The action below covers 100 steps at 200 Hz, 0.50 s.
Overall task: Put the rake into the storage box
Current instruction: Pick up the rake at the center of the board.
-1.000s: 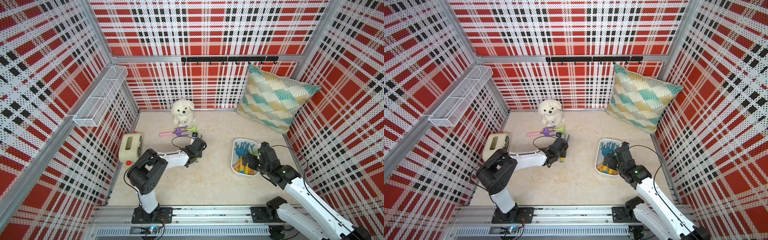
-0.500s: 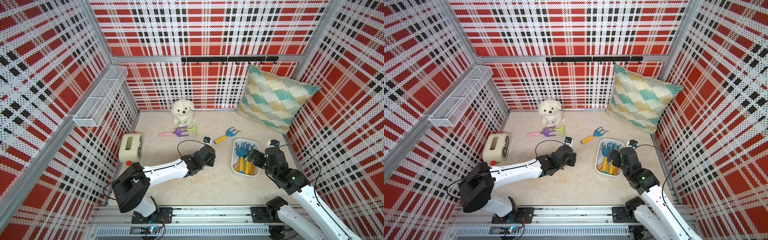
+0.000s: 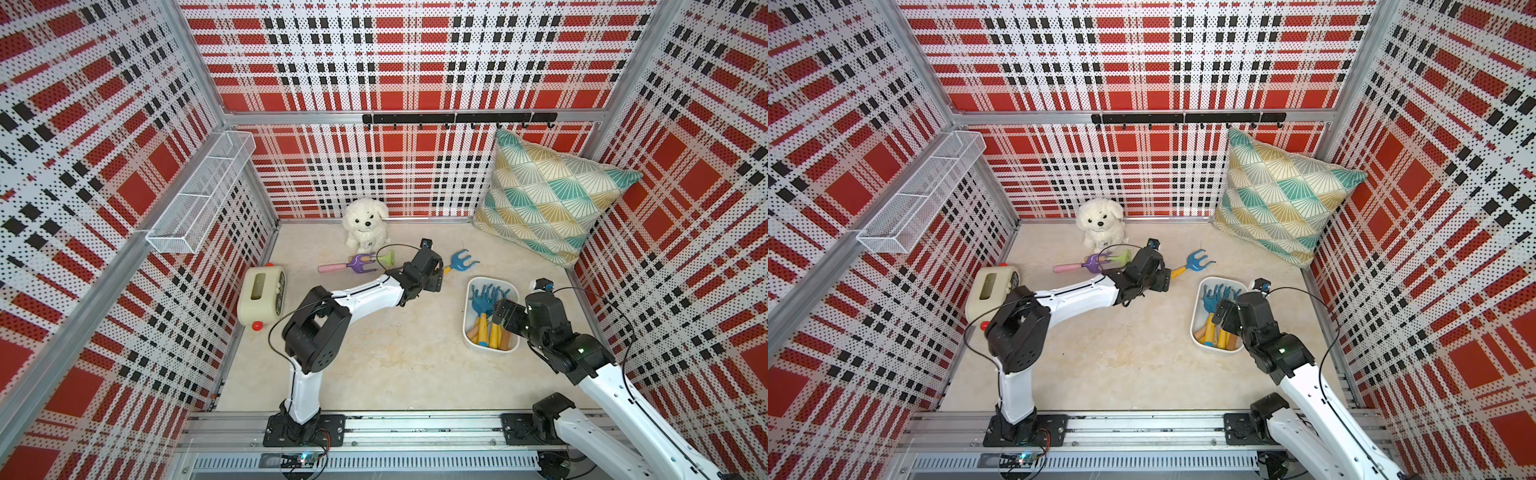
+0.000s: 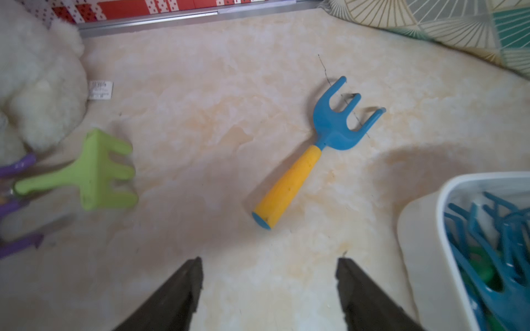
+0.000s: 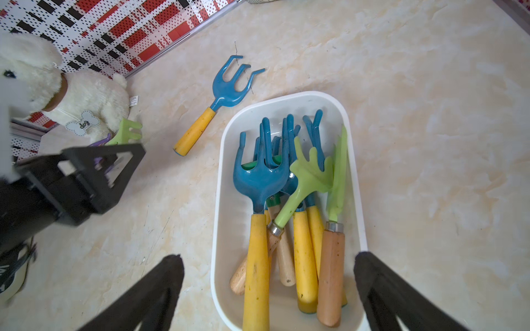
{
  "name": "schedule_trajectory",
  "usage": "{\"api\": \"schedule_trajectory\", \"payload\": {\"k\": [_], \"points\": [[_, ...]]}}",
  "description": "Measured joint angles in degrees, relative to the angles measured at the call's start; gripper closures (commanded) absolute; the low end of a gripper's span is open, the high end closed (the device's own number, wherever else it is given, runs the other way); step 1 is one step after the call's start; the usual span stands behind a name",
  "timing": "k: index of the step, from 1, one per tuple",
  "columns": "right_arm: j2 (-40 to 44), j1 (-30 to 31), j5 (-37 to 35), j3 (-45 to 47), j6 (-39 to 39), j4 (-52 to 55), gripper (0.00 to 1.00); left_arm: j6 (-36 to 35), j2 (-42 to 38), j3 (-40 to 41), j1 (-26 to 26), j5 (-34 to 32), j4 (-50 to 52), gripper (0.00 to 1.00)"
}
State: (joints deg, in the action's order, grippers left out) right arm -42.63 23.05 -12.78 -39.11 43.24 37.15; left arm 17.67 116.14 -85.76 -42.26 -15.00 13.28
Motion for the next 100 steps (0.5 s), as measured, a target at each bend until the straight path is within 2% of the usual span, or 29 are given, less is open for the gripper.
{"api": "schedule_trajectory", "payload": {"k": [17,47,71,86,100], "points": [[-0.2,0.0,0.2,0.0,-0.2,-0.7,0.0,-3.4,7.4,-8.5,1.2,-0.1,2.7,0.06],[-0.5,0.0,1.6,0.1,-0.5,-1.5,0.0,-8.6,18.5,-20.8,2.2,0.0,8.1,0.08],[-0.7,0.0,2.1,0.2,-0.9,-1.9,0.0,-11.8,22.8,-24.8,1.7,1.7,10.7,0.13],[-0.7,0.0,2.3,0.3,-1.2,-2.1,0.0,-12.7,23.3,-25.3,1.1,2.4,11.2,0.2],[-0.8,0.0,2.5,0.5,-1.5,-2.2,0.0,-13.5,23.4,-25.3,0.4,2.7,11.7,0.36]]}}
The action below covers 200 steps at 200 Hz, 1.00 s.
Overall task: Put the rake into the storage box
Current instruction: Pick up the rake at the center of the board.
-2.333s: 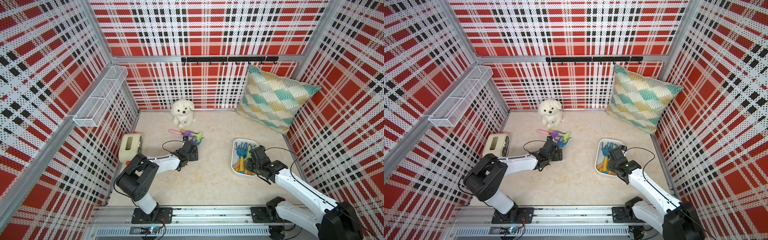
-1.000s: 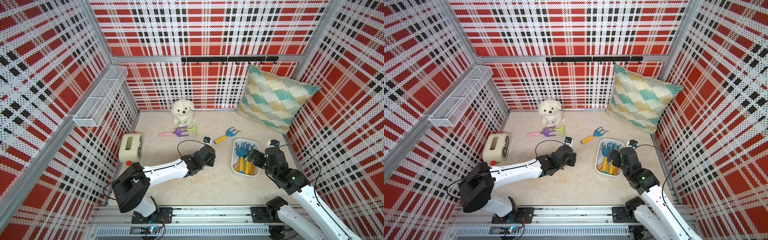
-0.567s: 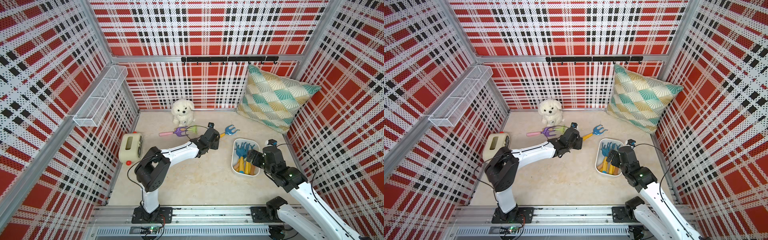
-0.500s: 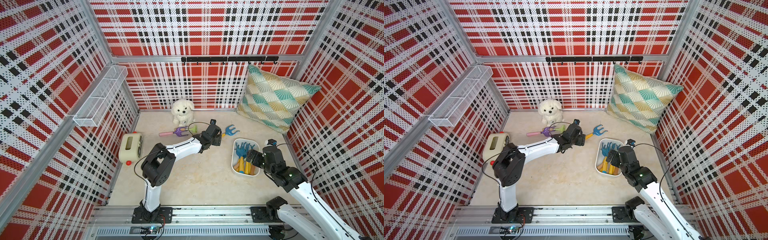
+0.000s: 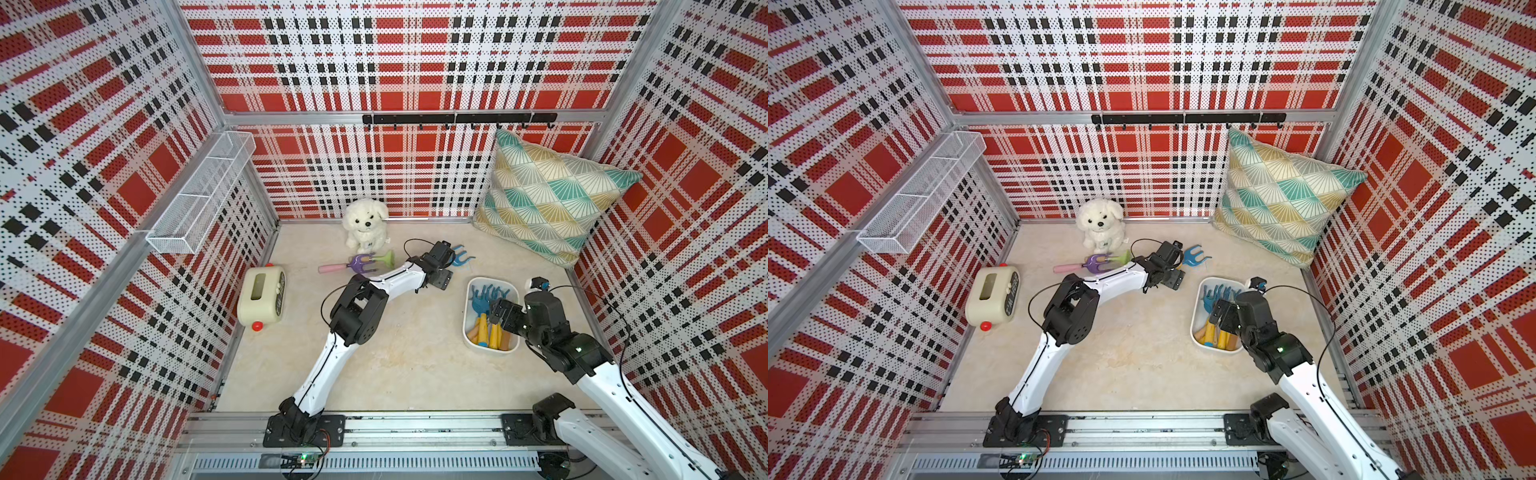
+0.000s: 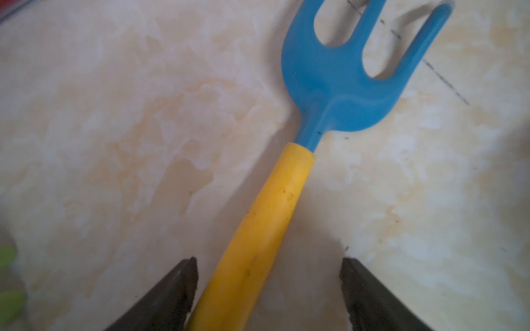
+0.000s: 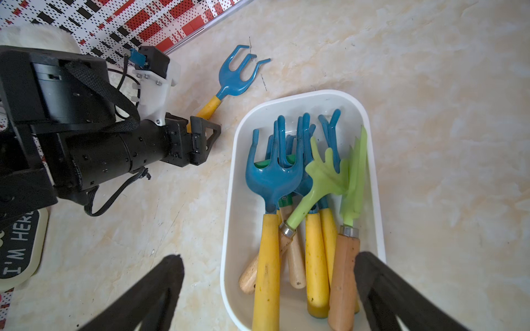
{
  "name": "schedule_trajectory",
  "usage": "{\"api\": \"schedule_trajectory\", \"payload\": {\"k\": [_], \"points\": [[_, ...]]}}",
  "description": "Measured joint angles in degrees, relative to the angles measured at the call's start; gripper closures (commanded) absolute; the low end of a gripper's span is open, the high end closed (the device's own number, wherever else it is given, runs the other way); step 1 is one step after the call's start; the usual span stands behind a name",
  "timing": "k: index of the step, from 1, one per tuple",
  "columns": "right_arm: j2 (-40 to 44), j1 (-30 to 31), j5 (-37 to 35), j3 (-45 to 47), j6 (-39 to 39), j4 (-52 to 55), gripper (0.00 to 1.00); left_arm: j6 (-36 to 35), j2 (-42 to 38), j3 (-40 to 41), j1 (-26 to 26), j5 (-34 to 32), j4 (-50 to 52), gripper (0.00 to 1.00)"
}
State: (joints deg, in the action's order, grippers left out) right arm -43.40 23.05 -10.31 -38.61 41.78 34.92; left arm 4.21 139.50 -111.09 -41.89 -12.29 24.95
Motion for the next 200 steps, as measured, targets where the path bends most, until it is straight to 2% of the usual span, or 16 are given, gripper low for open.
{"api": "schedule_trajectory", "payload": {"k": [31,61,88,121,169,200], "points": [[0.0,0.0,0.2,0.0,-0.3,-0.2,0.0,-0.3,0.0,0.4,-0.8,1.8,-0.1,0.81],[0.1,0.0,0.3,0.0,-0.4,-0.2,0.0,-0.2,-1.5,2.8,-1.2,2.6,-1.1,0.99],[0.7,0.0,0.5,0.2,-0.4,-0.3,0.0,0.7,-4.4,7.7,-1.2,3.3,-2.1,1.0],[1.2,0.0,0.6,0.2,-0.4,-0.4,0.0,3.8,-11.5,18.5,-1.3,4.5,-4.2,1.0],[2.1,0.0,0.0,0.3,-0.1,-0.3,0.0,11.8,-28.1,36.3,-5.3,5.0,-8.2,1.0],[2.4,0.0,-0.5,0.7,0.7,-0.2,0.0,19.3,-39.4,46.4,-9.4,5.9,-16.0,1.0]]}}
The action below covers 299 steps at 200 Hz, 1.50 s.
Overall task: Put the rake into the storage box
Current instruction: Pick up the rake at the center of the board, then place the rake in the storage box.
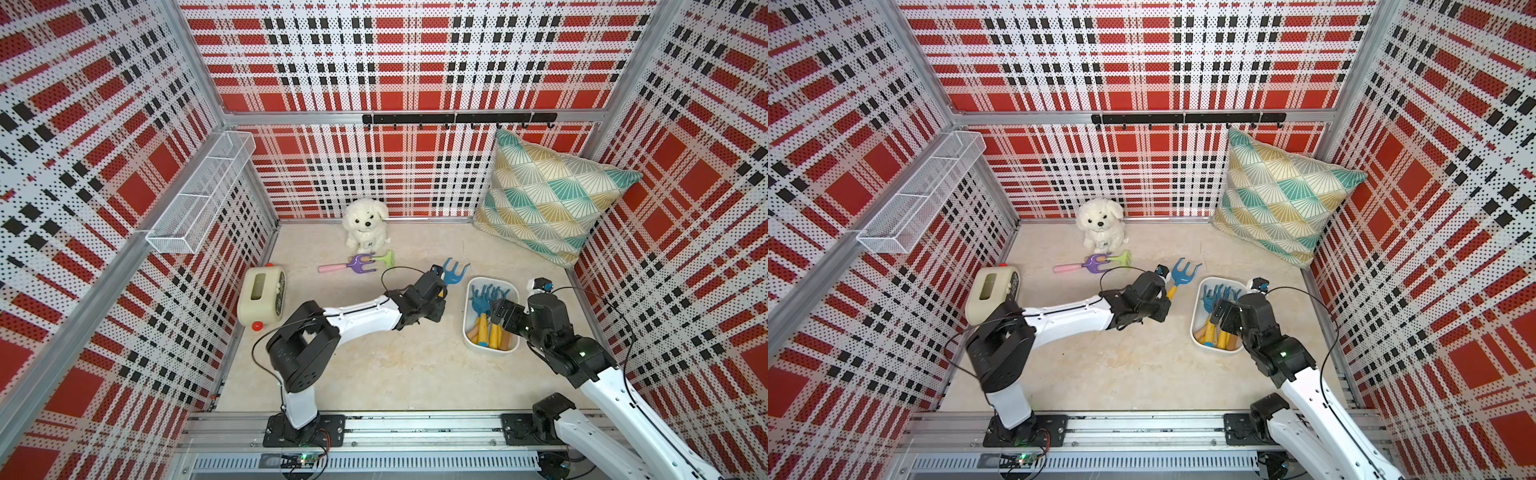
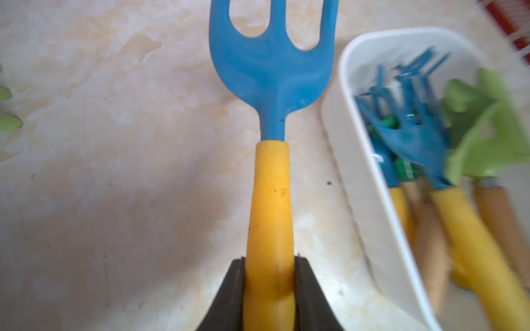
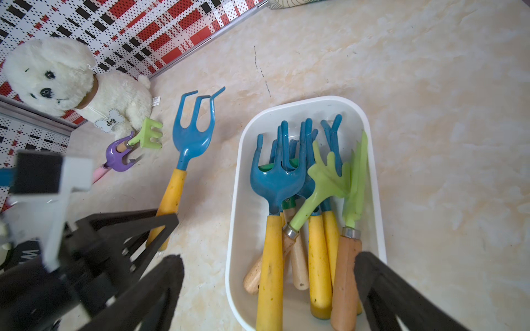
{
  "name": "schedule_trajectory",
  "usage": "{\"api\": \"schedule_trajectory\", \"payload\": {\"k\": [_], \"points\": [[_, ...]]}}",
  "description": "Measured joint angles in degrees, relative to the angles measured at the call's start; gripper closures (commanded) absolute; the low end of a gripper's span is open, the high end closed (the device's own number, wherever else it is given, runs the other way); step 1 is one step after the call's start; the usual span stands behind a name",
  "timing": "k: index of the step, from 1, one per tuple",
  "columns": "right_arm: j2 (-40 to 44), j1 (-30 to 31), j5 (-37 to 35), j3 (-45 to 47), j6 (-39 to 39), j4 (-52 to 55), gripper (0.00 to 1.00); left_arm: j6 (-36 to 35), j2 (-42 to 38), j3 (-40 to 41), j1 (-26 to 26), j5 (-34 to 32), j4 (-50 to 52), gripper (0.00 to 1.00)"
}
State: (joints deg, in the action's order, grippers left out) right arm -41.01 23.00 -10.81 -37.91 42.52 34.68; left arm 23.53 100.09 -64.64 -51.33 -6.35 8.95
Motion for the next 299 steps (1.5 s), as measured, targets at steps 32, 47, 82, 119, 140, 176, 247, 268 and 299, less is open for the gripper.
{"api": "schedule_trajectory", "payload": {"k": [32,47,82,119,140,176,247,268,299], "points": [[0.5,0.0,-1.8,0.1,1.1,0.5,0.0,8.9,-6.9,8.0,-4.1,0.8,-8.8,1.0],[1.1,0.0,-3.3,0.1,1.9,1.2,0.0,13.0,-7.3,9.8,-6.7,1.4,-12.7,1.0],[2.6,0.0,-8.5,0.1,4.6,3.3,0.0,20.7,-4.3,10.0,-13.3,4.2,-21.5,1.0],[4.3,0.0,-13.1,0.1,6.6,6.3,0.0,26.0,2.9,6.8,-15.2,5.7,-26.0,1.0],[5.8,0.0,-13.9,0.1,7.1,6.6,0.0,28.6,6.0,5.9,-14.9,5.9,-27.8,1.0],[7.9,0.0,-13.6,0.1,7.6,6.8,0.0,32.0,8.7,5.6,-13.9,6.2,-29.3,1.0],[7.8,0.0,-11.9,0.6,7.7,6.4,0.0,34.9,9.1,5.6,-9.8,8.8,-30.4,0.95],[7.2,-0.1,-11.2,1.1,7.7,6.0,0.0,35.5,9.1,5.6,-8.6,9.4,-30.4,0.79],[5.7,-0.1,-10.3,1.3,7.7,5.8,0.0,35.5,9.1,5.6,-7.6,10.6,-30.8,0.54]]}}
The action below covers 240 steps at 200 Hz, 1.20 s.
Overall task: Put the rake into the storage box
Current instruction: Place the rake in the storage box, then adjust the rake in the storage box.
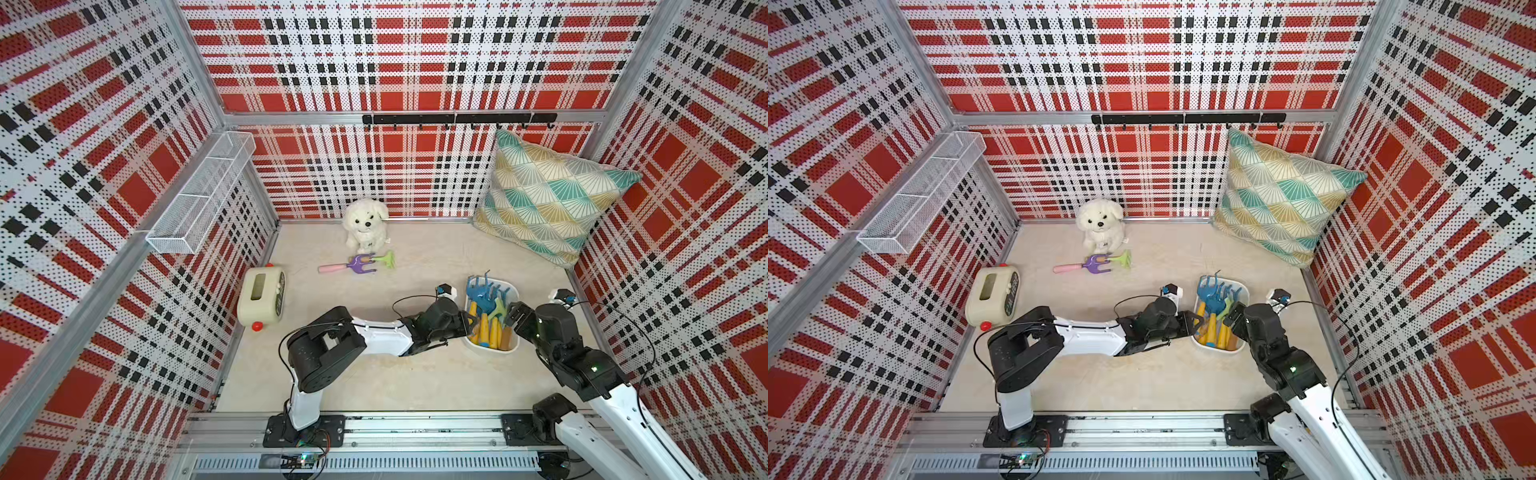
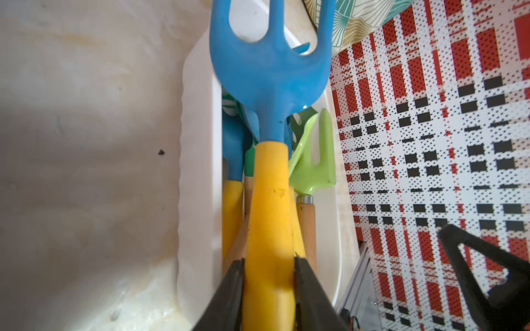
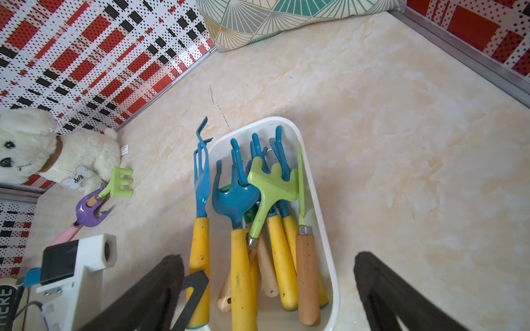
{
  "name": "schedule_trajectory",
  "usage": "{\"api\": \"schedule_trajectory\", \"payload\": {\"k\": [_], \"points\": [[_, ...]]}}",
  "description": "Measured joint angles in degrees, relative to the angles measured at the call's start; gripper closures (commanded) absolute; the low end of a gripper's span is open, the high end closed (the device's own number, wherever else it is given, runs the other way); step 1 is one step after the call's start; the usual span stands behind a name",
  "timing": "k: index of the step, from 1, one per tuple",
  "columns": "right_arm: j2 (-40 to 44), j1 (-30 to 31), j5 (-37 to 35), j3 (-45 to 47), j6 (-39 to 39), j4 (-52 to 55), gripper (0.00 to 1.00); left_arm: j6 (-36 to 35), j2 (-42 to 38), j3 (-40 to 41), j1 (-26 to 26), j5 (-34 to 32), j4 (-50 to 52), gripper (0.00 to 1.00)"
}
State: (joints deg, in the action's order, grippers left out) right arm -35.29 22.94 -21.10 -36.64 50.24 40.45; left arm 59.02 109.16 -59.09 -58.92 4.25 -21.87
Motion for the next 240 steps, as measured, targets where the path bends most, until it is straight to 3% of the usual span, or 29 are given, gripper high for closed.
{"api": "schedule_trajectory", "payload": {"k": [100,150,166,174,212,240], "points": [[-1.3,0.0,1.7,-0.1,0.2,-0.2,0.0,-4.8,-3.1,-0.1,1.1,3.1,0.6,0.52],[-4.0,-0.1,6.6,-0.1,-3.2,-3.5,0.0,-13.4,-8.5,-1.5,5.6,-2.0,9.7,0.48],[-4.2,-0.1,11.0,0.9,-5.2,-6.2,0.06,-15.8,-8.8,-2.0,6.7,-3.1,12.1,0.47],[-4.1,-0.1,13.2,1.4,-5.9,-7.3,0.12,-16.9,-9.3,-1.6,7.3,-3.1,13.0,0.4],[-8.3,-0.1,20.7,1.5,-8.2,-10.2,0.29,-23.5,-12.2,-0.4,18.0,-5.2,18.1,0.25],[-12.5,-0.1,22.7,1.0,-9.0,-10.4,0.37,-27.9,-11.7,-0.8,29.0,-7.2,21.1,0.24]]}}
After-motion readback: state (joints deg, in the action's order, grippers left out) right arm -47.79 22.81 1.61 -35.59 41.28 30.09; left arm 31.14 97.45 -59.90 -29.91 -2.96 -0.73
